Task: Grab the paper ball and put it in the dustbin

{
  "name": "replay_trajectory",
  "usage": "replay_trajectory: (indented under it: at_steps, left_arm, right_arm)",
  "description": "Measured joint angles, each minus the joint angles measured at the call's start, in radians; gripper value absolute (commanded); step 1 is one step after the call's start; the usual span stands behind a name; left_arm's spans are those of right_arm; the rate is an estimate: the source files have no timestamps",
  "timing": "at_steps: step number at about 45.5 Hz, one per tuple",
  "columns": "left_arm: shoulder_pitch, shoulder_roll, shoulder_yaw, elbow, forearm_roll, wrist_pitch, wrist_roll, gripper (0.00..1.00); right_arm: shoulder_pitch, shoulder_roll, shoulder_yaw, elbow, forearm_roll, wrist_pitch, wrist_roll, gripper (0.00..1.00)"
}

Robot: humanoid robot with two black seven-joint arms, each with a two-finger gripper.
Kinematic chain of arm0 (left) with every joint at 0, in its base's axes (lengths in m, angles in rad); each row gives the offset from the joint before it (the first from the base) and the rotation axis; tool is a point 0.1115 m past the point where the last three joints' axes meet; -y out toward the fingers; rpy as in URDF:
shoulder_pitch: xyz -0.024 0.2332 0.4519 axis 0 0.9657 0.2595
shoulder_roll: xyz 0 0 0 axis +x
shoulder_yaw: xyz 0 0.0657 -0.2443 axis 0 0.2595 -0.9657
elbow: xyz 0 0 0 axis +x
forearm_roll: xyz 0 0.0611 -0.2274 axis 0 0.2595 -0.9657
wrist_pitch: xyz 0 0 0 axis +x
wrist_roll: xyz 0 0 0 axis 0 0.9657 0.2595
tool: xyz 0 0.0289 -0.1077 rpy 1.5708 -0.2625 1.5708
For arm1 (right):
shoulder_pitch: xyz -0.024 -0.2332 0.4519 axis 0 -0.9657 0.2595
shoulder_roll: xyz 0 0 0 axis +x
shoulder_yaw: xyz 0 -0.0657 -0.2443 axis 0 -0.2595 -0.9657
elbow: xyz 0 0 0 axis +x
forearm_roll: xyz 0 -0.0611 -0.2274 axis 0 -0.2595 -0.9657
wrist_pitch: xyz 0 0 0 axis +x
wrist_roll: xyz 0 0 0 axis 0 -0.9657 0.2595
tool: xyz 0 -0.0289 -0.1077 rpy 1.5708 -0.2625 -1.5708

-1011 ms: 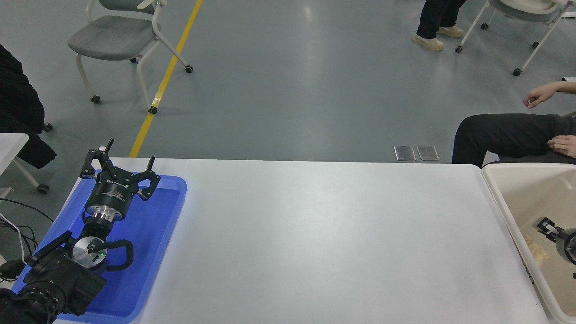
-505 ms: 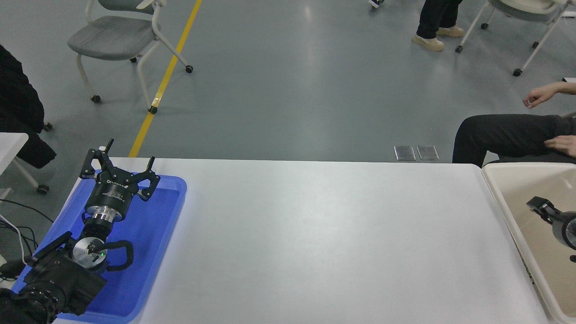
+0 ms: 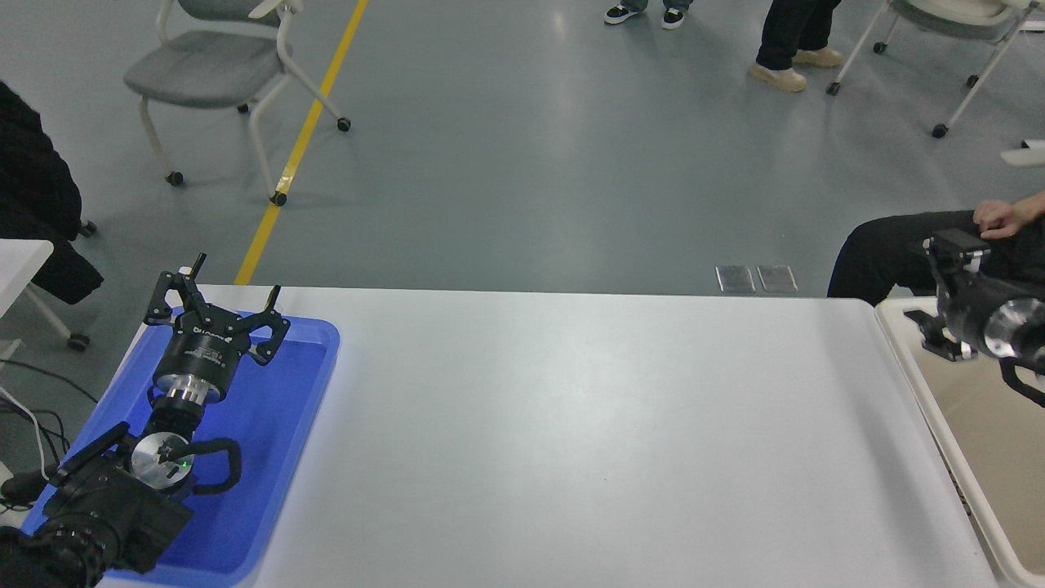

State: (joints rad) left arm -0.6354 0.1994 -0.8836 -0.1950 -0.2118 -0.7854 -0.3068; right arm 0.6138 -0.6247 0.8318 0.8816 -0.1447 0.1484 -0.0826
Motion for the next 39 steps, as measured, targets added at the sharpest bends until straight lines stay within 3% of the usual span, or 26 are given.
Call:
replay_trajectory:
  at_steps: [9, 18, 39]
  left_arm:
    - [0.000, -0.001, 0.000, 0.000, 0.000, 0.000, 0.002, 1.00]
    - [-0.001, -0.001, 0.000, 0.000, 0.000, 0.000, 0.002, 1.00]
    - [-0.001, -0.002, 0.000, 0.000, 0.000, 0.000, 0.002, 1.00]
  right_arm:
    - [-0.040, 0.152, 0.113, -0.027, 0.176, 0.019, 0.013, 1.00]
    - [-0.070, 0.257, 0.157, -0.188, 0.289, 0.176, 0.022, 1.00]
    - [-0.115, 0.346, 0.179, -0.415, 0.353, 0.410, 0.020, 1.00]
